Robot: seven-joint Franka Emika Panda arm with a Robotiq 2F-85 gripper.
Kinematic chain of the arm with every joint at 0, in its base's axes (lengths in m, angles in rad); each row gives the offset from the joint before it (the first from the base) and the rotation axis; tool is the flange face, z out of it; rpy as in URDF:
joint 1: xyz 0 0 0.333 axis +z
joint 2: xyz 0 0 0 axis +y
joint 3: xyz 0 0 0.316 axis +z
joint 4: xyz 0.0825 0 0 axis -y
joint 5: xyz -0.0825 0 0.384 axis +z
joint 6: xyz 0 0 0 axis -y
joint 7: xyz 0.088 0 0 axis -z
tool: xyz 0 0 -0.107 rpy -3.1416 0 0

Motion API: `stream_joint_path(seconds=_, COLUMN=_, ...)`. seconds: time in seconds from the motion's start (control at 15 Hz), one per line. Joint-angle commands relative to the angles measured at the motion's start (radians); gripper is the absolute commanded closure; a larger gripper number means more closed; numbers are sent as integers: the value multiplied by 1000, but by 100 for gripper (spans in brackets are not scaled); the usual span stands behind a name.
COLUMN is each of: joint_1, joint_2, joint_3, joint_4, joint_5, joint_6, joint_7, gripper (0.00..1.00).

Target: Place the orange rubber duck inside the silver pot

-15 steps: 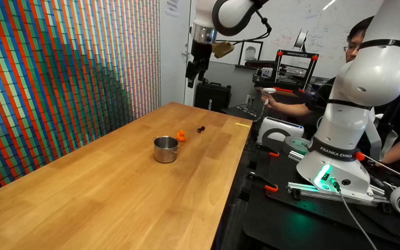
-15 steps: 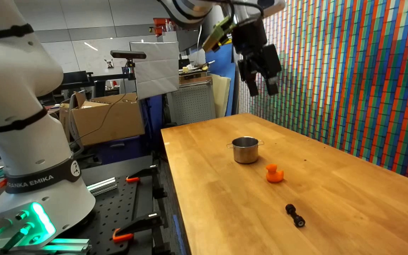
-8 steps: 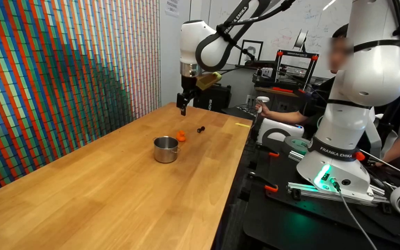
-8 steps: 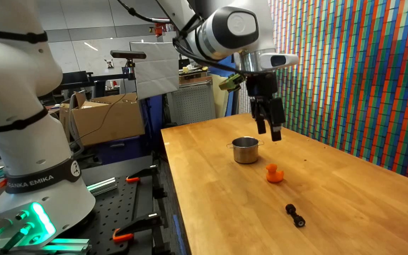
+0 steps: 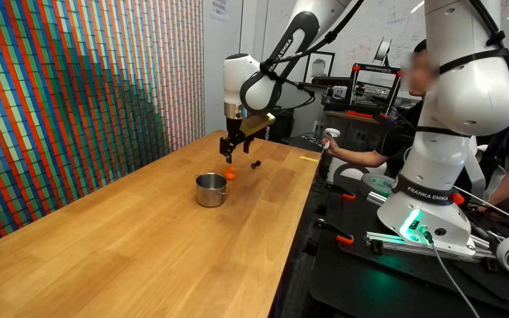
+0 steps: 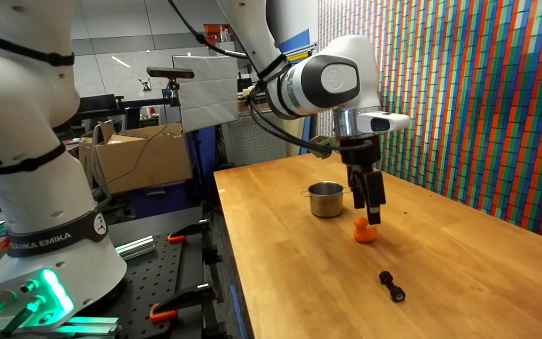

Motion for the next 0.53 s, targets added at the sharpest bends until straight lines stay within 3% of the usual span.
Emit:
stream_joint_path(seconds=0.0, joint_1=46, joint_2=60, joint_3=-31, joint_4=39, joint_5=65, joint_6=56, joint_7=41, gripper=0)
stream_joint_path(seconds=0.47, joint_1=91, joint_2=99, joint_3=-47, joint_4=24, joint_5=163, joint_6=114, joint_7=46, gripper=0)
